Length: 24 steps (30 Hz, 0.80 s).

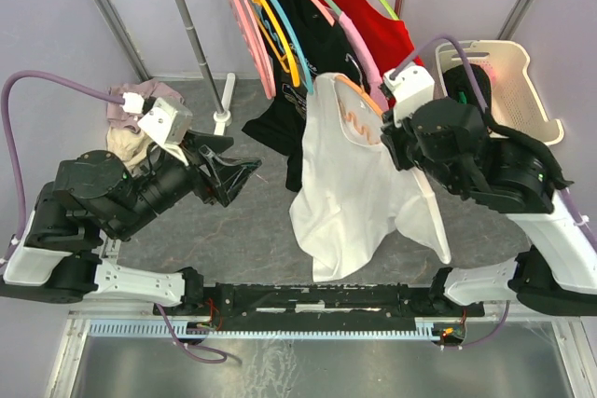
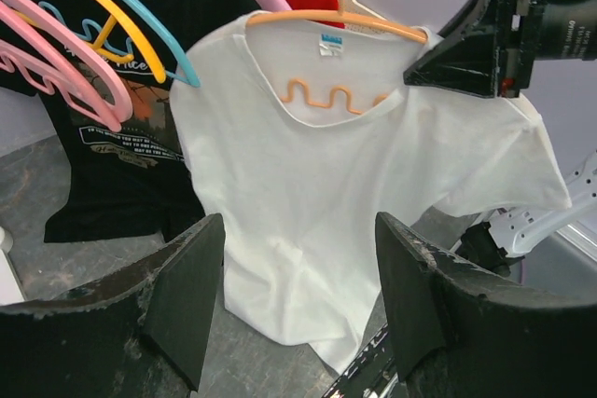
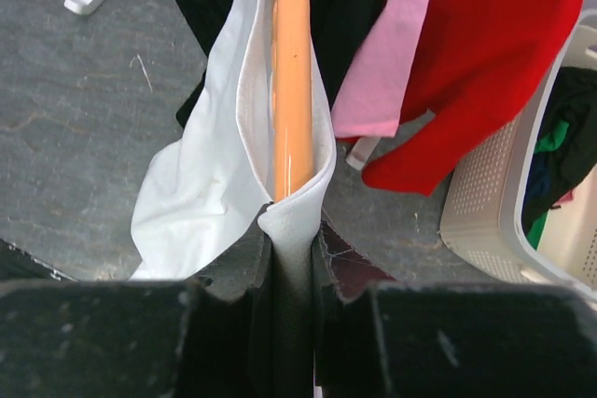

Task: Place the t-shirt on the hanger
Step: Place the hanger at the clothesline.

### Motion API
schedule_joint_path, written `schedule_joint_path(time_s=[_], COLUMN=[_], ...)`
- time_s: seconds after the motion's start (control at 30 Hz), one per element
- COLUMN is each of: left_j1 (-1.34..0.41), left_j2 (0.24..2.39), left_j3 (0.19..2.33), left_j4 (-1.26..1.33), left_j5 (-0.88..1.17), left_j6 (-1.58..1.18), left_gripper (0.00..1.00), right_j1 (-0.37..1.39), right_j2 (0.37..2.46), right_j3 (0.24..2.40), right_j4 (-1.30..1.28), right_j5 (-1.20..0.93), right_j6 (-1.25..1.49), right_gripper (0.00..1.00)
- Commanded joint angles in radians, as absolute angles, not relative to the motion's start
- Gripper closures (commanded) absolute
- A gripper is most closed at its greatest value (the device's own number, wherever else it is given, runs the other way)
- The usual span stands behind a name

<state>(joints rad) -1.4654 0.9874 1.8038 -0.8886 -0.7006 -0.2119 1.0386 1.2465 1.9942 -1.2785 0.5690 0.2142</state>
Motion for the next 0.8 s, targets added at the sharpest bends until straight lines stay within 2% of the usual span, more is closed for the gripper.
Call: schedule_joint_path(time_s=[0.0,0.23,0.4,0.77], left_j1=[-1.463,-1.464,-1.464,-1.463], left_j2=[0.963,0.953,0.944,0.933], left_j3=[1.797,1.795,1.798,1.800], left_j4=[-0.873,-0.874,-0.884,-0.902], left_j5=[-0.695,-0.697,-0.697,-0.708], left_j6=[-0.262,-0.258,-0.258,-0.255], left_gripper=[0.29,0.29,0.29,0.30], right_j1=[1.027,0.936,0.769,0.607], right_j2=[1.282,1.308,1.343,1.472], right_j3=[2.080,2.054,2.047,2.139], right_j4=[-1.075,-0.898,-0.811,-0.720], right_j5=[0.644,0.559,0.311,0.020], right_j6=[0.179,0.166,0.203,0.247], right_gripper=[0.99,0.99,0.99,0.99])
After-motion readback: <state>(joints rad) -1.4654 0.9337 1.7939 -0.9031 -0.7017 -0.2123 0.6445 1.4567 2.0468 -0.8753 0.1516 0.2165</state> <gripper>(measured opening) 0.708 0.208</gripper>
